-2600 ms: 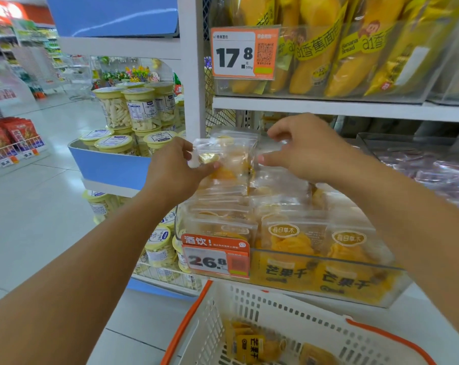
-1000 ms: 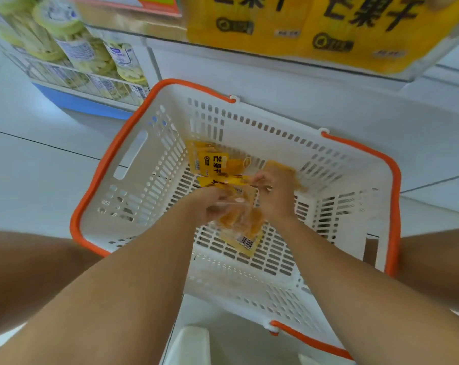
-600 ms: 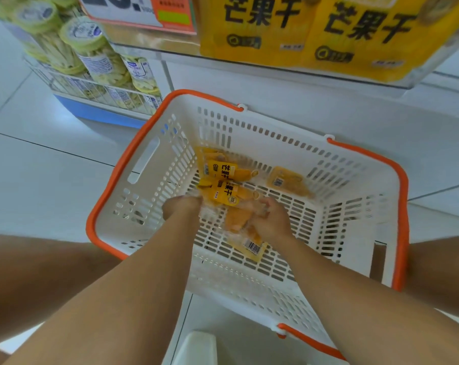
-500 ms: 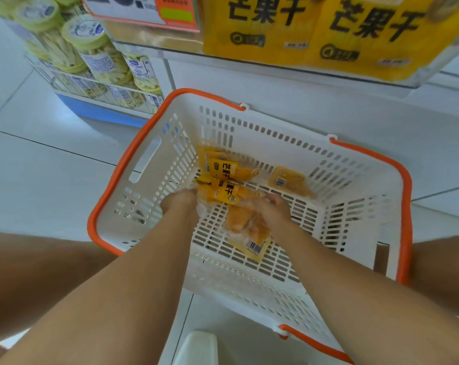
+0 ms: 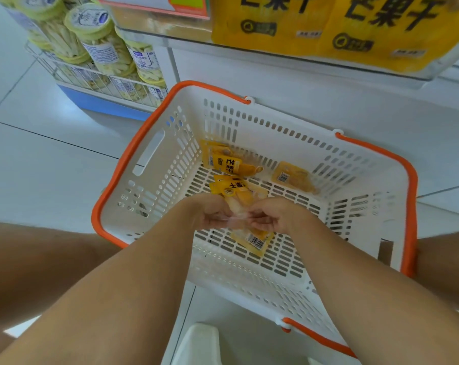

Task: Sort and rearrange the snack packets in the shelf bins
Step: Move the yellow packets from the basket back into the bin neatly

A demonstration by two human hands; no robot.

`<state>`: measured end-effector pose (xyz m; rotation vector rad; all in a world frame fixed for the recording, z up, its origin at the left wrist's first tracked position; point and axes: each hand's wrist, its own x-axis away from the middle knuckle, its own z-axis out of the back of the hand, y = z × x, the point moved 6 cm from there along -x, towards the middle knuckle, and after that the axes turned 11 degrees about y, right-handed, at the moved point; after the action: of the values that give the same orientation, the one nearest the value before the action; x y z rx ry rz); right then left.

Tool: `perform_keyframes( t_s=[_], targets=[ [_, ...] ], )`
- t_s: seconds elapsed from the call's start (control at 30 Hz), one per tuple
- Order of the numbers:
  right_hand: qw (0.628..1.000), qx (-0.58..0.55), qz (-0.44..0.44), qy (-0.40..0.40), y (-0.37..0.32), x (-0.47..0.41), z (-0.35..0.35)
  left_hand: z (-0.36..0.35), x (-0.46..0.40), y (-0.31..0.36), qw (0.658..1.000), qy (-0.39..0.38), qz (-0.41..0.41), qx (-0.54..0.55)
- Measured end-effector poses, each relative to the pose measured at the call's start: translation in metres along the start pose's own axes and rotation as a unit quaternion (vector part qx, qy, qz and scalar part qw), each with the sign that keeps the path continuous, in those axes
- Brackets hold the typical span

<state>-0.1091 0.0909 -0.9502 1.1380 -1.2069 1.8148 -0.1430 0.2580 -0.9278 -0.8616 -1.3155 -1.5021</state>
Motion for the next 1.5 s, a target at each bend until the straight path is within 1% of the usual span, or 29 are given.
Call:
perform_keyframes(
  t_s=[0.1,0.13,0.17,0.2,0.23,0.27,0.3,0.33,0.43,0.47,0.57,0.67,0.77,0.83,0.87,0.93,1.03,1.1,1.17,1.23,1.3,1.37,1.4,1.43,1.5],
  targets=[
    [0.997,0.069,0.021,0.033,0.001,-0.005,0.011,-0.006,0.003,-0.002,0.998,-0.045,0.017,0.039],
    [0.995,0.086,0.030,0.038,0.002,-0.008,0.012,-0.005,0.001,-0.001,0.998,-0.044,0.016,0.042],
    [0.993,0.100,0.039,0.046,0.003,-0.009,0.013,-0.004,-0.005,0.001,0.999,-0.025,0.004,0.022],
    [0.992,0.102,0.049,0.063,0.003,-0.011,0.014,-0.002,-0.010,0.003,1.000,0.010,-0.017,-0.008],
    [0.988,0.099,0.060,0.098,0.002,-0.014,0.017,0.000,-0.018,0.004,0.997,0.060,-0.037,-0.031],
    [0.979,0.112,0.079,0.150,0.002,-0.018,0.023,0.003,-0.021,0.005,0.992,0.111,-0.053,-0.040],
    [0.961,0.148,0.108,0.205,0.001,-0.023,0.030,0.006,-0.025,0.005,0.986,0.146,-0.060,-0.046],
    [0.942,0.195,0.139,0.236,0.002,-0.026,0.034,0.009,-0.026,0.005,0.983,0.167,-0.061,-0.043],
    [0.911,0.306,0.183,0.206,0.012,-0.027,0.027,0.022,-0.037,0.004,0.978,0.197,-0.062,-0.018],
    [0.900,0.332,0.192,0.207,0.015,-0.027,0.023,0.028,-0.038,0.006,0.974,0.217,-0.065,-0.011],
    [0.865,0.376,0.200,0.265,0.018,-0.024,0.016,0.046,-0.034,0.010,0.954,0.288,-0.082,-0.029],
    [0.857,0.386,0.199,0.278,0.017,-0.023,0.010,0.054,-0.033,0.015,0.936,0.327,-0.101,-0.083],
    [0.848,0.412,0.210,0.258,0.017,-0.024,0.007,0.053,-0.026,0.015,0.932,0.310,-0.119,-0.142],
    [0.831,0.448,0.226,0.239,0.019,-0.025,0.004,0.051,-0.023,0.013,0.932,0.309,-0.121,-0.145],
    [0.824,0.459,0.231,0.239,0.019,-0.024,0.004,0.049,-0.024,0.012,0.928,0.312,-0.119,-0.164],
    [0.818,0.466,0.229,0.248,0.019,-0.022,0.003,0.045,-0.031,0.012,0.935,0.278,-0.126,-0.178],
    [0.822,0.465,0.220,0.244,0.019,-0.023,0.000,0.047,-0.022,0.020,0.953,0.259,-0.135,-0.085],
    [0.827,0.457,0.217,0.248,0.020,-0.027,0.005,0.052,-0.014,0.036,0.953,0.258,-0.154,-0.048],
    [0.837,0.442,0.207,0.248,0.023,-0.032,0.018,0.054,-0.005,0.053,0.953,0.242,-0.177,-0.054],
    [0.839,0.435,0.218,0.242,0.025,-0.037,0.032,0.053,0.003,0.061,0.958,0.220,-0.172,-0.062],
    [0.827,0.451,0.250,0.223,0.023,-0.038,0.041,0.053,0.004,0.059,0.973,0.183,-0.139,-0.032],
    [0.824,0.486,0.239,0.167,0.027,-0.034,0.045,0.050,0.006,0.055,0.984,0.131,-0.120,0.019],
    [0.820,0.510,0.223,0.134,0.030,-0.031,0.045,0.049,0.003,0.054,0.985,0.109,-0.123,0.048],
    [0.809,0.537,0.213,0.114,0.034,-0.027,0.044,0.047,0.002,0.054,0.985,0.087,-0.129,0.073],
    [0.777,0.576,0.223,0.124,0.041,-0.025,0.041,0.042,-0.002,0.057,0.983,0.054,-0.158,0.075]
  ],
)
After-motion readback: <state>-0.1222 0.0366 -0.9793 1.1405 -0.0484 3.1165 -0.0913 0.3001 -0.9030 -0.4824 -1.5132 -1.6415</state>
